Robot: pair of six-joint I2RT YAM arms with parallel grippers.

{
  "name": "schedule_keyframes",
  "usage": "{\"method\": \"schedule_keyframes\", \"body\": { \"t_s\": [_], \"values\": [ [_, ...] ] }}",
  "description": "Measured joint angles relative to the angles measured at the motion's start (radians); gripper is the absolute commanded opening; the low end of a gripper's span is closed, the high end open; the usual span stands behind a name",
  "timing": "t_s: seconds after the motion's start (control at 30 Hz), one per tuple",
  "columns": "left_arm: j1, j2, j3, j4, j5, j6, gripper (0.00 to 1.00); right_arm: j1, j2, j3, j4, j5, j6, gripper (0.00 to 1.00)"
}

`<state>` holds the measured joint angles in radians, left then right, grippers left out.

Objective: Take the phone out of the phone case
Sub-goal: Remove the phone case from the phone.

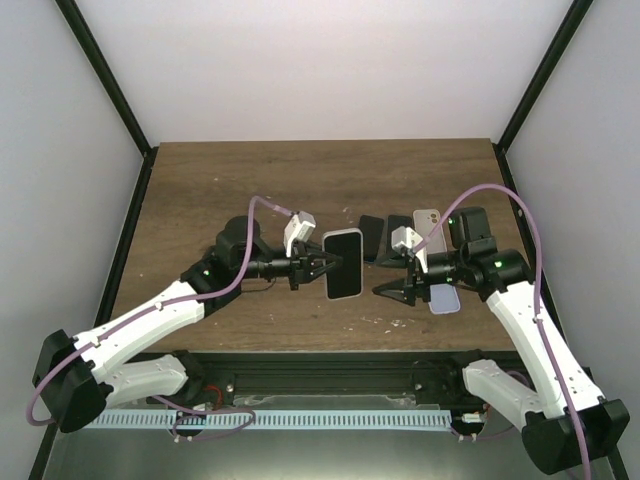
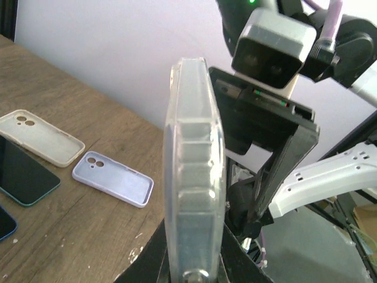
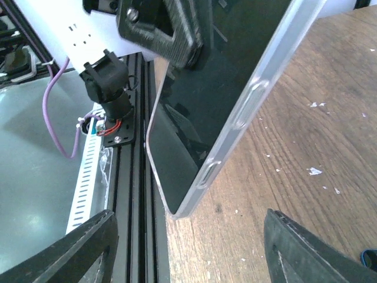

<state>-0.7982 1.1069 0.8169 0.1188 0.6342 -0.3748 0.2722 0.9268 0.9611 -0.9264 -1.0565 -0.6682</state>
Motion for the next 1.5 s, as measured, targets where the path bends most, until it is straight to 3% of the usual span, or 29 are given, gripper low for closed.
{"method": "schedule_keyframes", "body": {
  "t_s": [0.43, 0.8, 1.5],
  "values": [
    [0.013, 0.070, 0.013, 0.169, 0.067, -0.141, 0.00, 0.005, 0.063, 0.014, -0.147, -0.027, -0.252, 0.54],
    [0.015, 0.147, 0.034, 0.267, 0.141, -0.217, 0.00, 0.027, 0.071, 0.032, -0.172, -0.029, -0.327, 0.34],
    [0.022, 0.266, 0.117, 0.357, 0.336, -0.275, 0.00, 0.033, 0.013, 0.052, -0.260, 0.033, -0.501, 0.25]
  ]
}}
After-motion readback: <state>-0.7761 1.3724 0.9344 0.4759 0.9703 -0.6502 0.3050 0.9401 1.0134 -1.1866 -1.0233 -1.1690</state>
